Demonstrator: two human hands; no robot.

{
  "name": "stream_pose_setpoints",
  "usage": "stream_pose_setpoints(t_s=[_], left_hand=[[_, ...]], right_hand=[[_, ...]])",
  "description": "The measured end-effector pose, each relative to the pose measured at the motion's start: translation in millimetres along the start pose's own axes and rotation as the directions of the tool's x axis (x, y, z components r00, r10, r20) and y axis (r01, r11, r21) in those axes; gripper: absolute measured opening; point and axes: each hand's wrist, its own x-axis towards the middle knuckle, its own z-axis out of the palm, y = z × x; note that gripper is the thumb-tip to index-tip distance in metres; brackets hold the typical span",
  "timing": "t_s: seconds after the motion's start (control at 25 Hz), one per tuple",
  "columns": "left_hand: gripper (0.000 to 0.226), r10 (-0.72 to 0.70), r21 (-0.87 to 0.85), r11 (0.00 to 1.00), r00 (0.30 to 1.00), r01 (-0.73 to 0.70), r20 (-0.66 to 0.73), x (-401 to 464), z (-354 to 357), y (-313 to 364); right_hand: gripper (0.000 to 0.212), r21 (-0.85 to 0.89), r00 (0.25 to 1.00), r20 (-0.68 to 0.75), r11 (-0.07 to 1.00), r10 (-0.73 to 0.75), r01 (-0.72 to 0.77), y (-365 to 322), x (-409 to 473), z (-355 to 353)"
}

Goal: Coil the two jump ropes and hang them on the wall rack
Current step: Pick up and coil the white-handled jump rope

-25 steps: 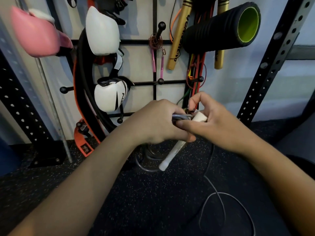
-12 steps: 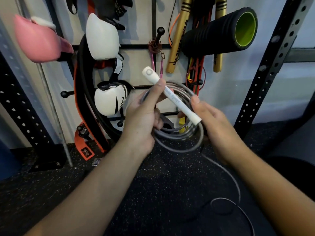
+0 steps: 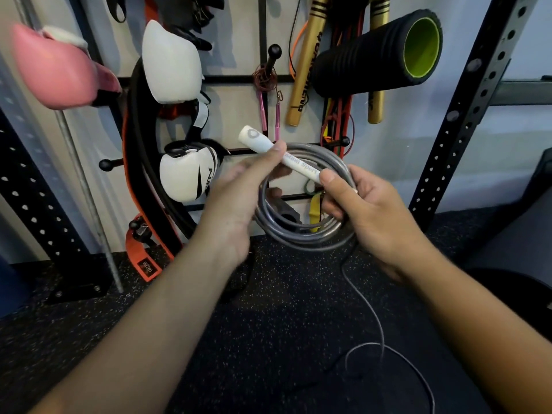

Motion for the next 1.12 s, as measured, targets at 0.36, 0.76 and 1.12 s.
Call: stream_pose_setpoints(t_s=[0.36, 0.76, 1.12], left_hand=[[0.063, -0.235, 0.732, 0.548, 0.765, -0.405, 0.599, -3.2, -17.4, 21.1], [0.022, -0.265, 0.541, 0.822, 0.723, -0.177, 0.639, 5.7, -16.8, 4.3], [0.039, 0.088, -0.437, 0.899, 0.958, 0.042, 0.273, 10.7, -0.6, 1.2]], right_hand=[[0.037, -0.341, 0.921, 0.378, 0.939, 0.093, 0.046, -10.6, -4.0, -6.6], [0.065, -0.246, 0.992, 0.124, 0.969, 0.021, 0.01, -1.5, 2.9, -16.2], [0.051, 0.011, 0.986, 0.024, 0.986, 0.166, -0.166, 25.5, 1.0, -19.0]])
